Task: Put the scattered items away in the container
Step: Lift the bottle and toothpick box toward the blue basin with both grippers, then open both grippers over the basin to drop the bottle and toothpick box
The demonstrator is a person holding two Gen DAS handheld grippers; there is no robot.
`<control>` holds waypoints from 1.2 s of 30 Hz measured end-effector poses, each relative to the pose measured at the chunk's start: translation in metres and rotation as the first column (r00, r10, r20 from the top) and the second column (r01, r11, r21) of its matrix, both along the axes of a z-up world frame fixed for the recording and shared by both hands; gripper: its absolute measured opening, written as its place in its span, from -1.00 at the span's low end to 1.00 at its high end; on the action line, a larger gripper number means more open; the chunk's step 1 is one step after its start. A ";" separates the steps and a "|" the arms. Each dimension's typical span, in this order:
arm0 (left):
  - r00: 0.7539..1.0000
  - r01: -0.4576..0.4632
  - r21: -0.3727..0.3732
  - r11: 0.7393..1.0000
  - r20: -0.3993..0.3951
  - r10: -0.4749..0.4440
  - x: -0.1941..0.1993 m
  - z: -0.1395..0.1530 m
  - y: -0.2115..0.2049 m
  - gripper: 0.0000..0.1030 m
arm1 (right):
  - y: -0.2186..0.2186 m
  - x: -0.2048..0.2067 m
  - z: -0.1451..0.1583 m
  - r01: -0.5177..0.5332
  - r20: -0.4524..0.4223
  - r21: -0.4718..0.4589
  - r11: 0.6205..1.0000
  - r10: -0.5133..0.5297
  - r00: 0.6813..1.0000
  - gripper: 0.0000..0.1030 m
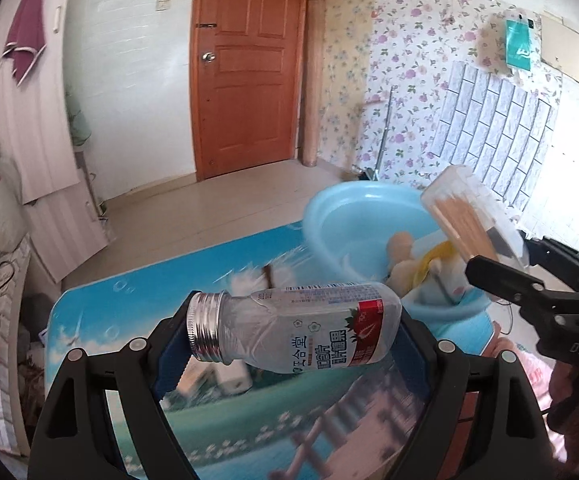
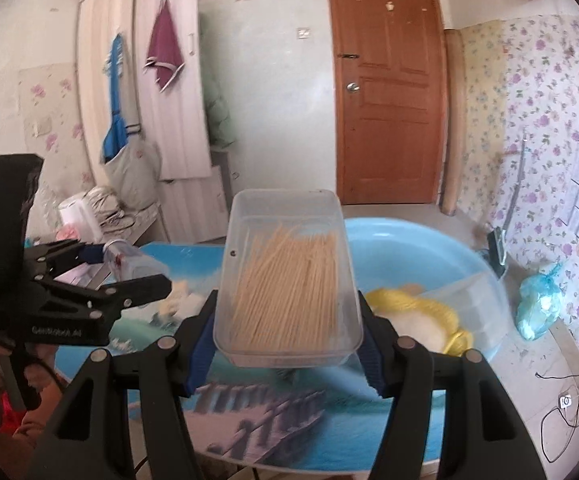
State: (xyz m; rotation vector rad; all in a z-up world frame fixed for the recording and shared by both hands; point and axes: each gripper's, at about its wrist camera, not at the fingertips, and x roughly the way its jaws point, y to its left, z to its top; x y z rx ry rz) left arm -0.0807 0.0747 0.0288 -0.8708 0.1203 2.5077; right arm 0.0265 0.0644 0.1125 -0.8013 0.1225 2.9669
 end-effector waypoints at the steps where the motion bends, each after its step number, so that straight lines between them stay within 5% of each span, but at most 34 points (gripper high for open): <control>1: 1.000 0.009 -0.004 1.000 -0.004 -0.009 0.000 0.002 0.006 0.66 | 0.007 -0.001 0.000 0.014 -0.001 -0.008 1.000 -0.014 1.000 0.16; 18: 0.992 0.130 -0.070 0.989 0.015 -0.129 -0.040 -0.009 0.099 0.66 | 0.084 -0.012 -0.020 0.100 -0.001 -0.058 0.993 -0.101 0.995 0.17; 36: 0.984 0.174 -0.073 0.982 0.044 -0.171 -0.028 -0.018 0.090 0.84 | 0.084 -0.006 -0.016 0.095 -0.014 -0.051 0.994 -0.096 0.995 0.27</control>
